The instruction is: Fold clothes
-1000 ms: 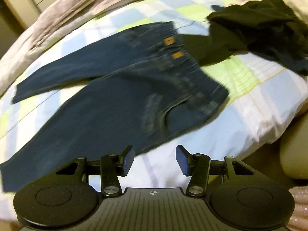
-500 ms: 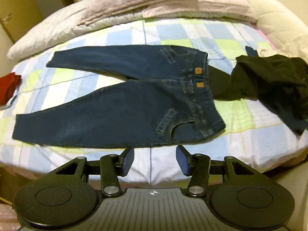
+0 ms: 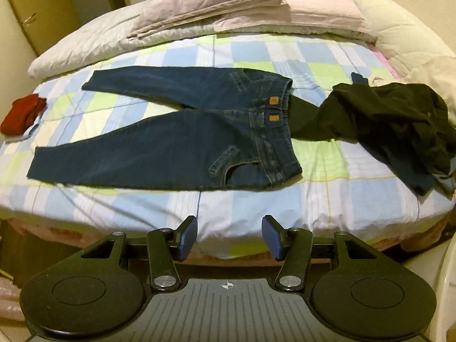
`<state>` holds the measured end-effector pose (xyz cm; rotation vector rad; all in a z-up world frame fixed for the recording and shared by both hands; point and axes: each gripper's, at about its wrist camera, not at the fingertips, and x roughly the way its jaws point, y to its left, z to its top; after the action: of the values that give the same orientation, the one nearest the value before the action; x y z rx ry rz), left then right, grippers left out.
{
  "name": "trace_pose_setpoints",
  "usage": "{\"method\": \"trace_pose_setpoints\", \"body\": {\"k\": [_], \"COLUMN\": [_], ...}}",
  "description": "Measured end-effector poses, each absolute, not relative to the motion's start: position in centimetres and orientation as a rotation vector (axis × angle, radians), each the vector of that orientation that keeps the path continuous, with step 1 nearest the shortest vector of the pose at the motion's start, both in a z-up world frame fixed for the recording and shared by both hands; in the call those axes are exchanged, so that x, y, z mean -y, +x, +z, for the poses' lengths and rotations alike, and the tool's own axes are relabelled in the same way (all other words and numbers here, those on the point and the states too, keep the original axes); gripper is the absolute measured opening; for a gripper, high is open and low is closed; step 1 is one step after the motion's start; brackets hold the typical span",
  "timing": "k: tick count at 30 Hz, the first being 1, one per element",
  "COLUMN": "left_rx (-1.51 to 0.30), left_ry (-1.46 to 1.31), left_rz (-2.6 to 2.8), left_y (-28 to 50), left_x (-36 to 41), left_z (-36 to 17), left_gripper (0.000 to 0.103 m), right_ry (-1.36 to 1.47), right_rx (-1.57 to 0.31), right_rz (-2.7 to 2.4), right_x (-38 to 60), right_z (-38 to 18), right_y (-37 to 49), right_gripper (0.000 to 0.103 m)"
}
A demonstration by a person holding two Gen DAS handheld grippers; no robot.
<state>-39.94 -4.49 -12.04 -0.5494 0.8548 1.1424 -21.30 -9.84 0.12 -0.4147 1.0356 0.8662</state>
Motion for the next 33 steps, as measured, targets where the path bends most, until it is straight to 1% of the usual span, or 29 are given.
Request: {"method": "trace_pose_setpoints", "body": {"k": [4,17,33], "left_rx": [-0.856,-0.855,-0.84], "left_ry": [-0.539,-0.53,-0.548], "left_rz": [1.155,1.147,1.143], "left_y": [-40.7,-42.7,-44.1], "left_x": [6.5,8.7,9.8], "left_z": [-11.8,-11.4,-12.2], "left_gripper": [0.043,0.045,0.045], "right_ry": [-0.44,-0.46,-0.491], "right_rx": [-1.026,-1.013,-1.004], "right_rz": [0.9,0.916,0.934], "right_x": [10.6,12.2,11.9], "right_z": [0.3,0.7,0.8], "right_y": [-22.7,-25.0,-26.2], "right_gripper": [0.054,0.054,0.054]}}
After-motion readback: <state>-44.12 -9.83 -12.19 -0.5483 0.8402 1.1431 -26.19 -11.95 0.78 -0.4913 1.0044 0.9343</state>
